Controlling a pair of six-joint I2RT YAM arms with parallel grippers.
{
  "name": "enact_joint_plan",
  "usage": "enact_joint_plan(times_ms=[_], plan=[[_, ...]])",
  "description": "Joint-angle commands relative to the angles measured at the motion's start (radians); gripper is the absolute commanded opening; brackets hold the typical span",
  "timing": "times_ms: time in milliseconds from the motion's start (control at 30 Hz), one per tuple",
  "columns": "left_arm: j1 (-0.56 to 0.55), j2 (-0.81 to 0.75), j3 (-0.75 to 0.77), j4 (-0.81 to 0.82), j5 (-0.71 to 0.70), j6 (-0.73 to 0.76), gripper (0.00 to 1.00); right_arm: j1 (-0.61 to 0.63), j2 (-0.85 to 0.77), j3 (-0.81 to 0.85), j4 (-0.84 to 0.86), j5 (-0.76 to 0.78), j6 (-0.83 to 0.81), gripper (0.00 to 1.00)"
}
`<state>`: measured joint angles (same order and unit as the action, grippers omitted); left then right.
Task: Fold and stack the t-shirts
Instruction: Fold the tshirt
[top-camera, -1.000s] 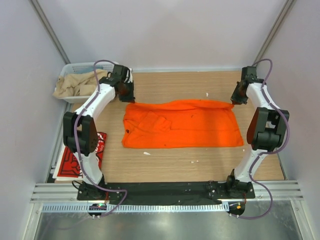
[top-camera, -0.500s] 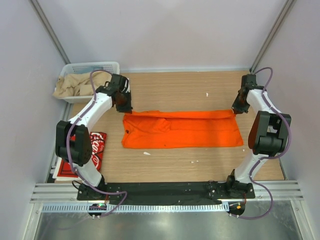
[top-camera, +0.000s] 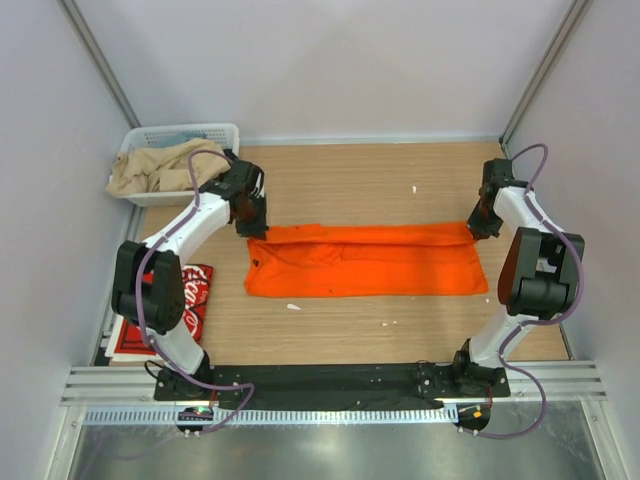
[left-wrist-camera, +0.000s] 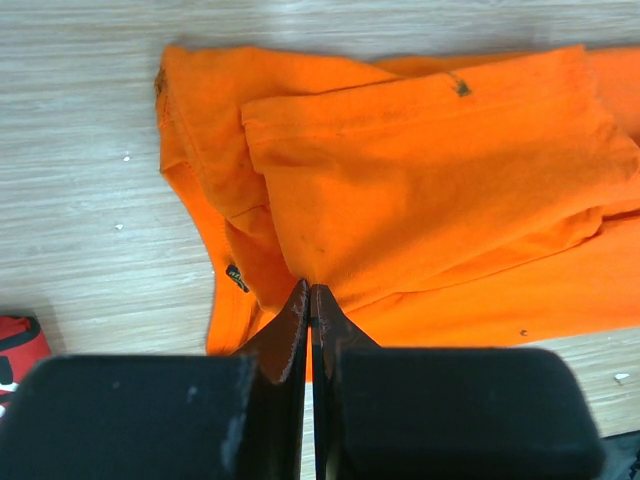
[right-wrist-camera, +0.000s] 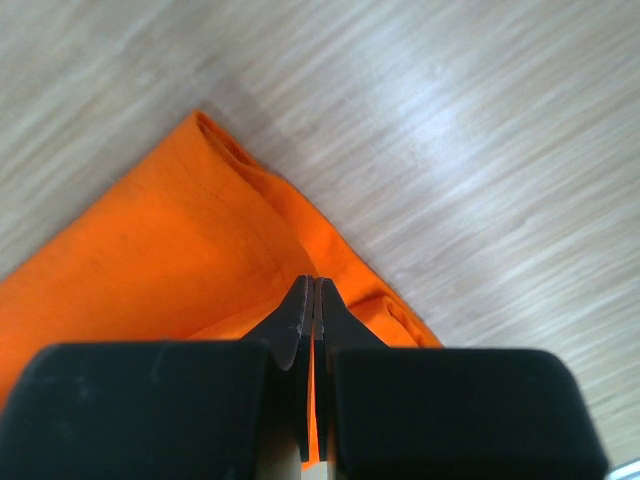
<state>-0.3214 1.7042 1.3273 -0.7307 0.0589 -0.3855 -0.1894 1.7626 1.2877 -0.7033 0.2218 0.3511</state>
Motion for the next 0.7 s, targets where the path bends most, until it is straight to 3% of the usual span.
enact_joint_plan(times_ms=[0, 533, 667], plan=[[-0.001, -0.037, -0.020, 0.002, -0.034, 0.007, 0.00, -0.005, -0.072, -0.047, 0.027, 0.039, 0.019, 0.01], [-0.001, -0.005, -0.043, -0.018, -0.053, 0.007, 0.00, -0.005, -0.014, -0.065, 0.004, 0.099, 0.031, 0.02], [-0.001, 0.008, -0.053, -0.038, -0.079, 0.002, 0.00, -0.007, 0.001, -0.074, -0.012, 0.106, 0.035, 0.08]])
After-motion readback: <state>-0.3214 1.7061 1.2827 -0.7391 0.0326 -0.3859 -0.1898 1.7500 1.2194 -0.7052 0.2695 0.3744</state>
